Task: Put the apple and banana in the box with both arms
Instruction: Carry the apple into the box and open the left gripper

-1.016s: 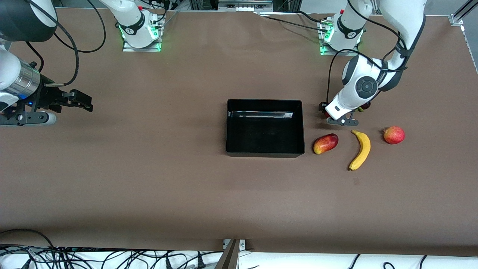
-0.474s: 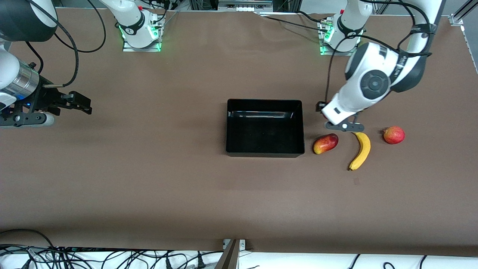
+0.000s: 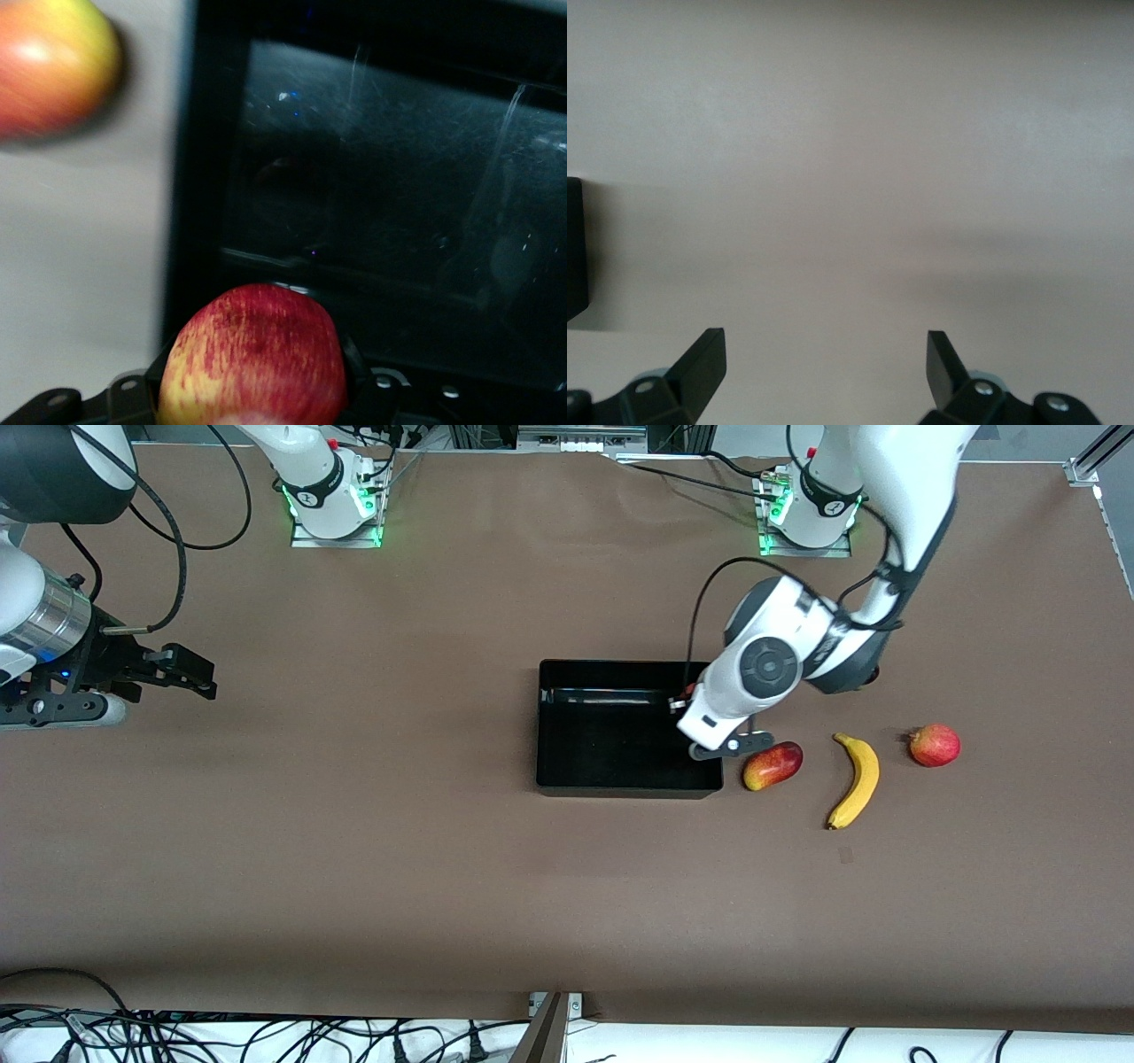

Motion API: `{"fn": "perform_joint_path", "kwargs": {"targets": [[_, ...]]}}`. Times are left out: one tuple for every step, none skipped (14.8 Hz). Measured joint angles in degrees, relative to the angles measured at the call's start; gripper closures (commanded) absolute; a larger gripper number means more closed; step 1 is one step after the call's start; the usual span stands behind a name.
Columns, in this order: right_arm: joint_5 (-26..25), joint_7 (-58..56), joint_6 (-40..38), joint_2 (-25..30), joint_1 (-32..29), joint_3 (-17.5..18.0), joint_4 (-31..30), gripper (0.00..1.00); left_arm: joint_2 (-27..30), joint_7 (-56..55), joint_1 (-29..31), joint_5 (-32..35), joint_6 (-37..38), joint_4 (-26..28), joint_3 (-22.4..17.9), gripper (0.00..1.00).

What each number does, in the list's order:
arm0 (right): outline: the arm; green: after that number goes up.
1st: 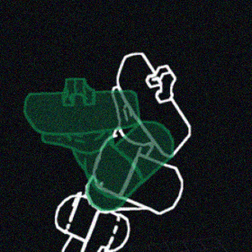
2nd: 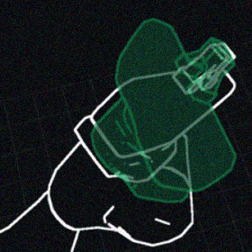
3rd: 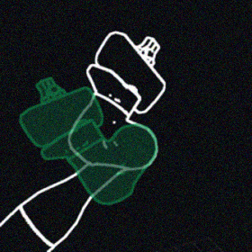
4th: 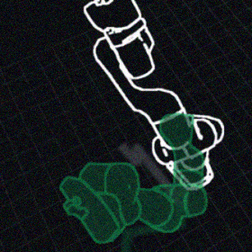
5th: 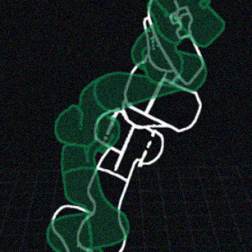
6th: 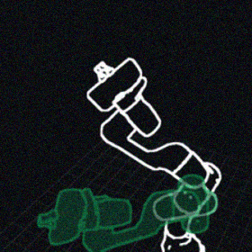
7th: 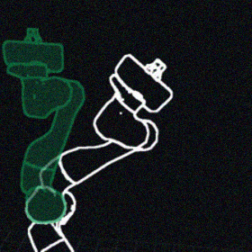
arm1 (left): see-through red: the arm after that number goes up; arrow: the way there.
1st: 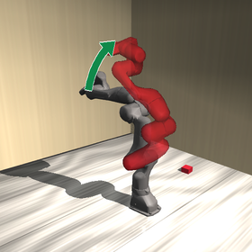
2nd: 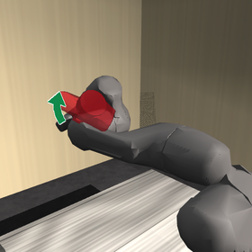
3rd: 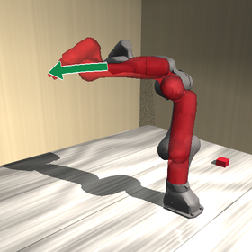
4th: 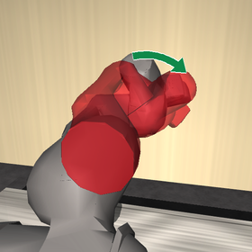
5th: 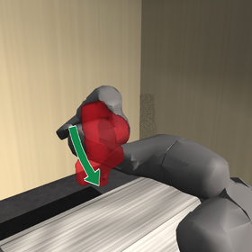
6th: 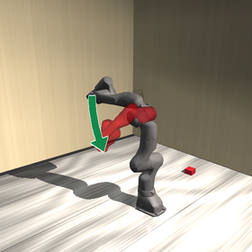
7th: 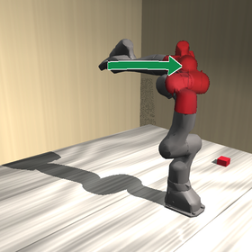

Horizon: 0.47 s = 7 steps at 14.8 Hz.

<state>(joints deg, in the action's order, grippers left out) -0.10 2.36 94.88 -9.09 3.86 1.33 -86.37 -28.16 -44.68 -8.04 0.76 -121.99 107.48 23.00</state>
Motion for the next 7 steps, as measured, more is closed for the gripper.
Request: {"fn": "perform_joint_path", "kwargs": {"targets": [[0.0, 0.0, 0.0, 0.0, 0.0, 0.0, 0.0, 0.00, -1.1, -1.8, -0.9, 0.0, -0.9, -0.1, 0.0, 0.79], [0.0, 0.0, 0.0, 0.0, 0.0, 0.0, 0.0, 0.00, -2.1, -2.8, -1.5, 0.0, -1.6, -0.1, 0.0, 0.79], [0.0, 0.0, 0.1, 0.0, 0.0, 0.0, 0.0, 0.00, -3.0, -3.5, -1.8, 0.0, -2.5, -0.1, 0.0, 0.79], [0.0, 0.0, 0.1, 0.0, 0.0, 0.0, 0.0, 0.00, -4.0, -3.7, -2.1, 0.0, -3.5, -0.1, 0.0, 0.78], [0.0, 0.0, 0.1, 0.0, 0.0, 0.0, 0.0, 0.00, -4.9, -3.9, -2.5, 0.0, -4.6, -0.1, 0.0, 0.63], [0.0, 0.0, 0.1, 0.0, 0.0, 0.0, 0.0, 0.00, -5.8, -4.1, -2.7, 0.0, -5.6, -0.1, -0.1, 0.57], [0.0, 0.0, 0.1, 0.0, 0.0, 0.0, 0.0, 0.00, -6.7, -4.3, -2.9, 0.0, -6.3, -0.1, -0.1, 0.37]]}}
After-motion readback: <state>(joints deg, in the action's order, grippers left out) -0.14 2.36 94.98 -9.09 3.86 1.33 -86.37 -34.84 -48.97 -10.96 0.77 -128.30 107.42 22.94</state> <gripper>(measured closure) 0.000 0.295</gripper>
